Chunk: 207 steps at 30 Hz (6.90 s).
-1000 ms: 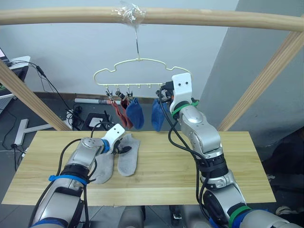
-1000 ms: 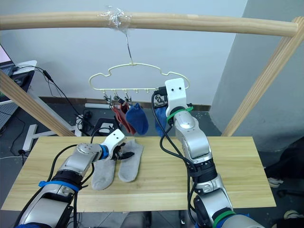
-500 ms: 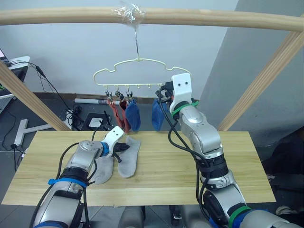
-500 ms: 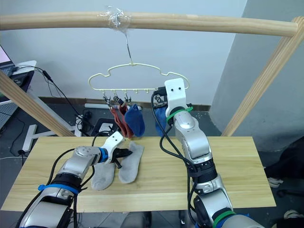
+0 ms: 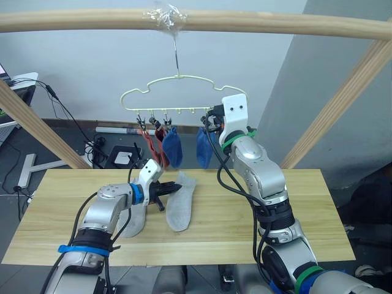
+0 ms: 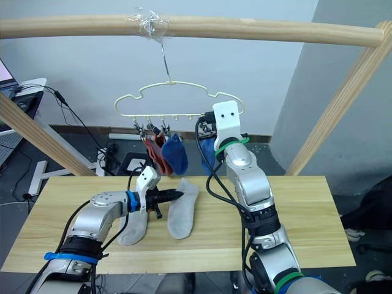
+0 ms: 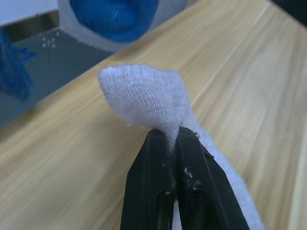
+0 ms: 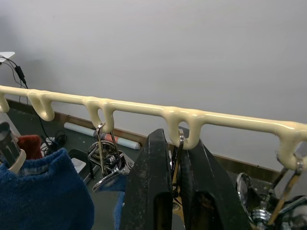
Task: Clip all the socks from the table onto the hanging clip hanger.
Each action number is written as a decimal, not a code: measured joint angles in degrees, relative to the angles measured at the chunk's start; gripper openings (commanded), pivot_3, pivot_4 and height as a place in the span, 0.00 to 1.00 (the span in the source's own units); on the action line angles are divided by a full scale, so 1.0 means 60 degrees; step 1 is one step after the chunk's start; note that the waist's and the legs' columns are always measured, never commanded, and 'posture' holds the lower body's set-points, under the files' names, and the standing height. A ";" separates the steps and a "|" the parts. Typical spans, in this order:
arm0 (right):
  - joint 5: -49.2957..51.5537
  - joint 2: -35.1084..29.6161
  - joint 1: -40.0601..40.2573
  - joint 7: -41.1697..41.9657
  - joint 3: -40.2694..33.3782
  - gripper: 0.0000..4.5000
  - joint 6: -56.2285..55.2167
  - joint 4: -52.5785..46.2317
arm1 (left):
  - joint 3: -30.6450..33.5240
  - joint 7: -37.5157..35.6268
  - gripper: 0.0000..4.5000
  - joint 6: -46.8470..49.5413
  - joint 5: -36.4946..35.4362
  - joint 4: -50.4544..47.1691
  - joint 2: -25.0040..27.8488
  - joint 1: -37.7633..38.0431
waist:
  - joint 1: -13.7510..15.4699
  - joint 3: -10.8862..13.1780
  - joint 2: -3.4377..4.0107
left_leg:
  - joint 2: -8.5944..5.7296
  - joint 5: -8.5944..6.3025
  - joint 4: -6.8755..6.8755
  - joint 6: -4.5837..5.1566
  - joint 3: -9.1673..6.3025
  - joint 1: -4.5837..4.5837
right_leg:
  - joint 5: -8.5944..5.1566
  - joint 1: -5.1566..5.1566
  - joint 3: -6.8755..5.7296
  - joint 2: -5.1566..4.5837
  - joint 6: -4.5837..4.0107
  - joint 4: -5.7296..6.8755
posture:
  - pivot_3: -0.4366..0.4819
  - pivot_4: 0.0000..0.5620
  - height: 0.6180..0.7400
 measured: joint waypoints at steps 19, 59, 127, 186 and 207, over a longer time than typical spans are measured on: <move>0.0227 -0.0005 -0.0001 0.0159 -0.0097 0.00 0.0150 -0.0163 | -0.0600 0.0237 0.01 -0.2140 -0.0025 0.0162 -0.1989 -0.2492 | -0.0050 0.0000 -0.0001 | -0.0001 0.0000 -0.0002 0.0000 0.0020 -0.0004 | 0.0000 0.0001 0.0004 0.0003 0.0000 -0.0005 | 0.40 0.38 0.68; 0.0617 -0.0184 0.0256 0.0329 -0.0078 0.67 0.0672 -0.0679 | -0.0288 0.1628 0.12 -0.5089 0.0704 0.2645 -0.2288 -0.3241 | -0.0071 -0.0001 -0.0001 | -0.0004 0.0000 -0.0001 0.0000 0.0019 -0.0011 | 0.0000 0.0001 -0.0006 0.0003 0.0001 -0.0008 | 0.39 0.36 0.68; -0.0459 -0.0353 0.1139 -0.0408 -0.0217 0.49 0.0991 -0.1603 | -0.0607 -0.0194 0.56 -0.2684 -0.0136 -0.0594 -0.0534 -0.2545 | -0.0190 -0.0001 -0.0001 | 0.0001 0.0001 0.0000 0.0000 0.0016 -0.0005 | -0.0002 0.0002 0.0006 0.0019 0.0003 -0.0005 | 0.39 0.37 0.68; 0.0645 0.0027 0.0110 -0.1348 -0.0744 0.49 0.0792 -0.0384 | -0.0375 0.0385 0.56 -0.1406 -0.0595 -0.1455 -0.0726 -0.2714 | -0.0181 0.0000 -0.0001 | 0.0003 0.0001 0.0000 0.0000 0.0012 -0.0006 | -0.0001 0.0002 0.0008 0.0016 0.0002 -0.0003 | 0.40 0.38 0.68; 0.1730 0.0032 -0.0068 -0.1706 -0.0823 0.40 0.0944 -0.0211 | -0.0375 0.0386 0.56 -0.1432 -0.0591 -0.1454 -0.0738 -0.2755 | -0.0176 -0.0001 -0.0001 | 0.0003 0.0001 0.0000 0.0000 0.0014 -0.0006 | -0.0001 0.0001 0.0007 0.0016 0.0002 -0.0003 | 0.42 0.36 0.68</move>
